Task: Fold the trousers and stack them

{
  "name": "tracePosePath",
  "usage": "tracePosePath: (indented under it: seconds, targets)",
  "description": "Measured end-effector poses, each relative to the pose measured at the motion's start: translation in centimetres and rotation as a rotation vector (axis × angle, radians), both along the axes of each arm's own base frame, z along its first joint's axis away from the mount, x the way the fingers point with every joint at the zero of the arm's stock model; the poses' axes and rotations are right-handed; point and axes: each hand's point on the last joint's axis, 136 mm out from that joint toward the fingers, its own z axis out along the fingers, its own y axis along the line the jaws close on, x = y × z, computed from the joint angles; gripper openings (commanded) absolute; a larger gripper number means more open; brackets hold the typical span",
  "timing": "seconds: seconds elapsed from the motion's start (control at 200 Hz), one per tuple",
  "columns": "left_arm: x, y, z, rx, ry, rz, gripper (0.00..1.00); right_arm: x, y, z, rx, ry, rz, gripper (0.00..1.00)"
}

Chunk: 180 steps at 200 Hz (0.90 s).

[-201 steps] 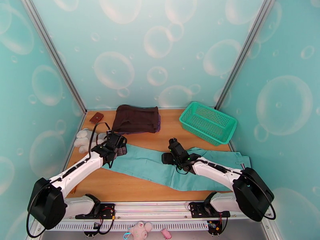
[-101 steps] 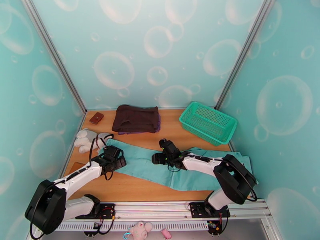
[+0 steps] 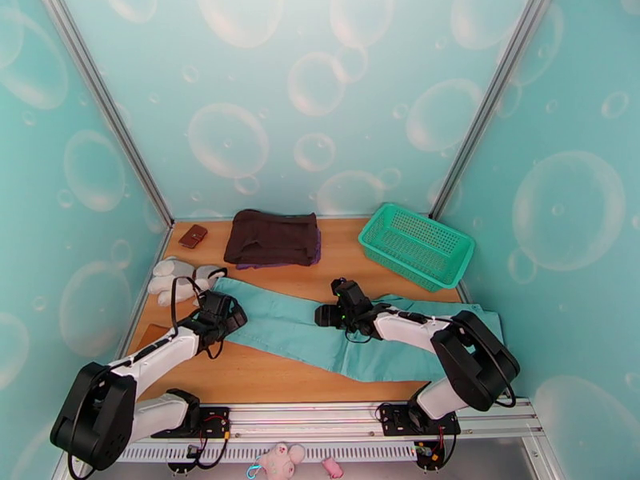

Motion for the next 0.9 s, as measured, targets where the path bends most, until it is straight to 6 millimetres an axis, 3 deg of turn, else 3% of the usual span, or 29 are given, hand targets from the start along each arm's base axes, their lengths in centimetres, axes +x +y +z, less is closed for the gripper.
tracePosePath:
  seconds: [0.195,0.345,0.44,0.545,0.67,0.795,0.9]
  targets:
    - [1.6,-1.7,3.1,-0.070,-0.093,-0.033,1.00,-0.7,1.0,2.0,-0.048,-0.097,0.047,0.73]
    - [1.4,-1.8,1.4,-0.085,-0.040,-0.035,1.00,-1.9,3.6,5.3,-0.078,-0.239,0.148,0.73]
    - [0.5,-1.4,-0.1,-0.088,0.010,-0.018,0.99,-3.6,6.0,6.2,-0.097,-0.301,0.252,0.74]
    - [-0.2,-0.8,-0.8,-0.089,0.039,0.016,0.99,-6.1,8.3,5.3,-0.130,-0.314,0.372,0.74]
    - [-0.3,0.1,-1.4,-0.079,0.057,0.066,0.99,-7.9,9.8,1.7,-0.236,-0.278,0.461,0.74]
    - [-0.1,0.5,-1.3,-0.079,0.049,0.097,0.99,-8.7,10.1,-1.4,-0.357,-0.253,0.493,0.73]
    - [-0.1,0.8,-1.3,-0.076,0.048,0.105,0.99,-8.1,10.7,-1.5,-0.397,-0.278,0.482,0.71]
